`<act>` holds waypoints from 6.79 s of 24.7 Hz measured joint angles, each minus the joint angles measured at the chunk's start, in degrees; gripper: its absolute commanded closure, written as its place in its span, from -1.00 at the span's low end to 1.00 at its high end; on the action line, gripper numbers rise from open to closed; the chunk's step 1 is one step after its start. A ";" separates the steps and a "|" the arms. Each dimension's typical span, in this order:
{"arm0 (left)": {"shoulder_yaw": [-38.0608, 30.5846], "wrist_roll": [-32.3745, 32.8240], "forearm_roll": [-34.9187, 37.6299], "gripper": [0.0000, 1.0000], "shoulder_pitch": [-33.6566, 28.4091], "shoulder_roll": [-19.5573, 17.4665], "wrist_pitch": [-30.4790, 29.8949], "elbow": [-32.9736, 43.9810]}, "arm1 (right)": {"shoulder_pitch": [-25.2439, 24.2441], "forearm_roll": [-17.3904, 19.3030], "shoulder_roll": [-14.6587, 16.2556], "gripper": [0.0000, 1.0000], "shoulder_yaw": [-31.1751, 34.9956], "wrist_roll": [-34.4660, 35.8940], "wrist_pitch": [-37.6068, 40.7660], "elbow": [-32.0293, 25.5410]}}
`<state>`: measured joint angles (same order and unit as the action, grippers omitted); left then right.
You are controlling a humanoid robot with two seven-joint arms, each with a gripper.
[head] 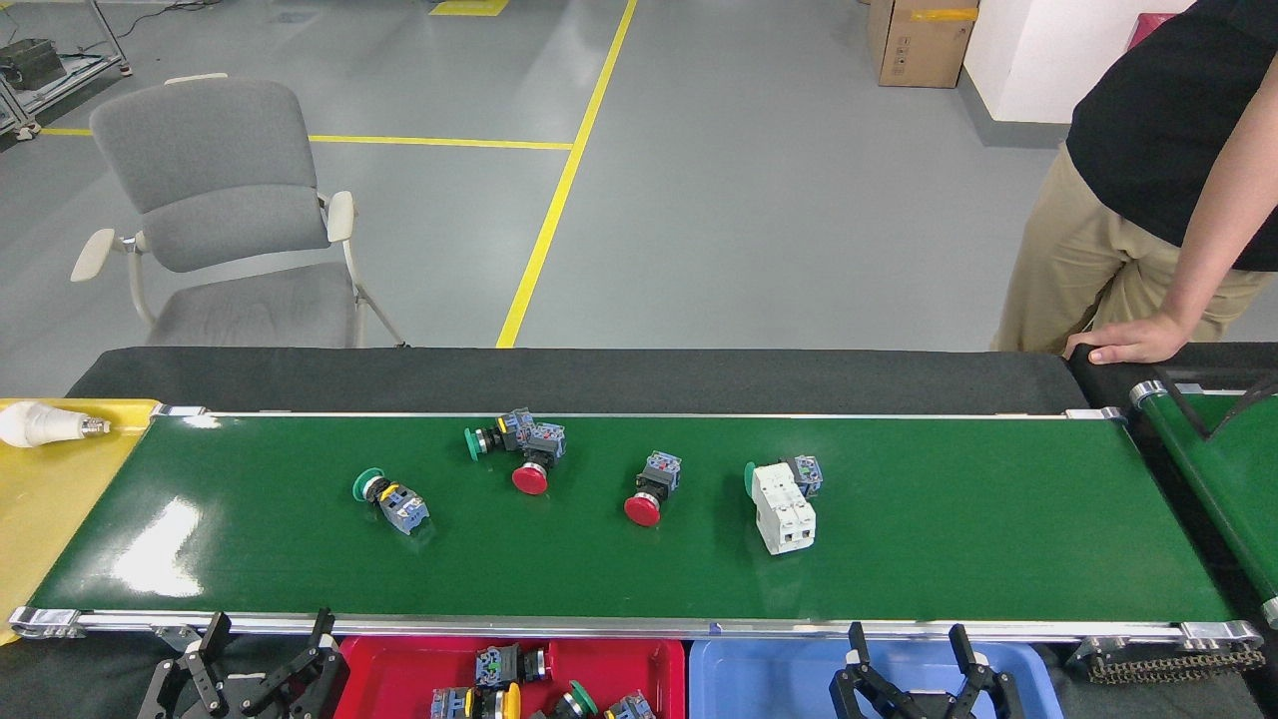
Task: Pick switch part from conveyor to tray
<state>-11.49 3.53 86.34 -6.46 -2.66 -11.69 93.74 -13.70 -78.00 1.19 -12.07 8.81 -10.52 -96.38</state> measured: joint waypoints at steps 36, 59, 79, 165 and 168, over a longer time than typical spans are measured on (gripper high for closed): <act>1.99 -1.51 -1.18 0.60 5.85 -3.75 -10.81 -10.62 | 6.82 1.81 8.84 0.72 -10.42 -8.77 15.64 -2.16; 0.25 -3.56 -2.44 -1.00 12.01 -13.43 -12.49 -19.16 | -2.57 5.84 -0.37 -1.00 15.97 -8.09 15.34 -2.29; 8.77 -16.65 -2.02 -0.63 34.45 -20.95 -4.02 -62.58 | -0.95 4.24 3.35 -1.00 10.77 -8.66 14.64 -1.01; 1.66 -13.70 -4.11 0.48 38.34 -21.20 12.60 -70.02 | -0.87 4.86 4.38 -1.00 16.70 -8.59 19.53 -4.00; 1.66 -14.40 -4.31 0.59 38.33 -21.18 12.80 -70.12 | -0.83 4.85 4.37 -1.00 16.57 -8.60 19.55 -3.99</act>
<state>-9.83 -10.87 82.03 31.87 -23.84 1.11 23.62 -14.53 -73.15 5.56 4.50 0.21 9.04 -100.37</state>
